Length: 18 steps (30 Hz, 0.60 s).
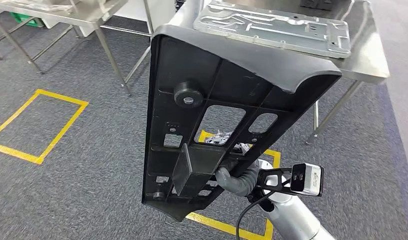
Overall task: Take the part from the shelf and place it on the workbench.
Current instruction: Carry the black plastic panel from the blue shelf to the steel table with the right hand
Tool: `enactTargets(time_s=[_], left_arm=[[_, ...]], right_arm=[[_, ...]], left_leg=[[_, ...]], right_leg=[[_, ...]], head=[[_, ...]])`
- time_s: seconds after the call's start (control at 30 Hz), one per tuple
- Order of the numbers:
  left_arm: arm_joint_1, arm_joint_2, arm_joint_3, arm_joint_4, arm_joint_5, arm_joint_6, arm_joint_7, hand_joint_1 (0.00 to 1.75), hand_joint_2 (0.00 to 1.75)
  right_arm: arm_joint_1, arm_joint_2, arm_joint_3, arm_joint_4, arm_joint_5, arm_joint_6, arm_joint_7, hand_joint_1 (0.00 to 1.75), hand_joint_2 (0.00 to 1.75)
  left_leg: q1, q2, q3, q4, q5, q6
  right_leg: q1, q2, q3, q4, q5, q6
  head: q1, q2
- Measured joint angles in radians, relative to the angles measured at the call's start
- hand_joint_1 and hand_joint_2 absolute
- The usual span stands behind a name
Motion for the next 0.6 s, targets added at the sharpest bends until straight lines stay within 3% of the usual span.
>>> enactTargets(time_s=[0.03,0.07,0.13,0.2,0.27,0.3,0.33,0.4,0.47,0.53,0.57,0.6], left_arm=[[0.001,0.0,0.0,0.0,0.0,-0.002,0.0,0.0,1.75],[0.001,0.0,0.0,0.0,0.0,-0.004,0.0,0.0,1.75],[0.003,0.0,0.0,0.0,-0.002,-0.006,-0.001,0.0,1.75],[0.003,0.001,0.0,0.0,-0.005,-0.01,-0.002,0.0,1.75],[0.002,0.001,0.0,0.0,-0.007,-0.015,-0.002,0.0,1.75],[0.0,0.001,0.0,0.0,-0.007,-0.017,-0.002,0.0,1.75],[-0.002,0.001,0.0,0.0,-0.008,-0.02,-0.002,0.0,1.75],[-0.002,0.0,0.0,0.0,-0.008,-0.023,-0.002,0.0,1.75],[0.001,0.0,0.0,0.0,-0.008,-0.024,-0.002,0.0,1.75],[0.002,0.001,0.0,0.0,-0.008,-0.026,-0.002,0.0,1.75],[0.002,0.001,0.0,0.0,-0.008,-0.028,-0.002,0.0,1.75],[0.002,0.001,0.0,0.0,-0.008,-0.03,-0.002,0.0,1.75]], right_arm=[[0.0,0.0,0.0,0.002,-0.001,0.001,0.0,1.75,1.75],[0.0,0.0,0.0,0.003,-0.002,0.001,0.0,1.75,1.75],[0.0,-0.001,0.0,0.004,-0.006,0.002,0.0,1.75,1.75],[-0.001,-0.001,-0.002,0.004,-0.011,0.002,0.0,1.75,1.75],[-0.002,-0.003,-0.004,0.004,-0.013,0.0,0.0,1.75,1.75],[-0.002,-0.004,-0.004,0.004,-0.013,0.0,0.0,1.75,1.75],[-0.001,-0.006,-0.006,0.003,-0.013,0.0,0.0,1.75,1.75],[-0.002,-0.01,-0.009,0.001,-0.013,-0.001,-0.001,1.75,1.75],[-0.003,-0.012,-0.01,0.0,-0.013,-0.001,-0.001,1.75,1.75],[-0.001,-0.013,-0.011,-0.001,-0.013,0.0,-0.001,1.75,1.75],[0.0,-0.014,-0.01,-0.001,-0.013,0.0,-0.001,1.75,1.75],[0.001,-0.014,-0.011,-0.001,-0.013,0.0,0.0,1.75,1.75]], left_leg=[[0.0,-0.004,-0.023,0.043,-0.008,-0.001],[0.0,-0.006,-0.028,0.046,0.005,-0.001],[0.003,-0.021,0.015,-0.064,0.081,0.002],[0.006,-0.067,0.068,-0.188,0.133,0.009],[0.004,-0.092,0.082,-0.225,0.137,0.019],[0.003,-0.084,0.083,-0.227,0.138,0.025],[0.003,-0.072,0.084,-0.23,0.141,0.032],[0.005,-0.047,0.087,-0.237,0.146,0.048],[0.003,-0.021,0.087,-0.239,0.147,0.057],[0.0,0.005,0.086,-0.239,0.145,0.059],[-0.001,0.018,0.087,-0.238,0.144,0.058],[-0.001,0.03,0.088,-0.238,0.143,0.057]], right_leg=[[0.001,0.013,-0.001,0.001,0.0,0.0],[0.001,0.027,-0.001,0.003,0.0,0.0],[0.0,0.055,0.0,0.01,-0.003,0.004],[0.001,0.078,-0.006,0.019,-0.005,0.012],[-0.002,0.097,-0.016,0.023,-0.002,0.024],[-0.003,0.107,-0.02,0.023,0.001,0.031],[-0.005,0.105,-0.022,0.024,0.001,0.037],[-0.002,0.062,-0.043,0.064,-0.025,0.046],[-0.001,0.007,-0.102,0.184,-0.088,0.051],[-0.005,-0.007,-0.162,0.305,-0.13,0.056],[-0.006,-0.01,-0.168,0.316,-0.124,0.056],[-0.007,-0.014,-0.152,0.286,-0.1,0.056]], head=[[0.0,0.0],[0.0,0.0],[0.0,0.0],[0.0,0.0],[0.0,0.0],[0.0,0.0],[0.0,0.0],[0.0,0.0],[0.0,0.0],[0.0,0.0],[0.0,0.0],[0.0,0.0]])
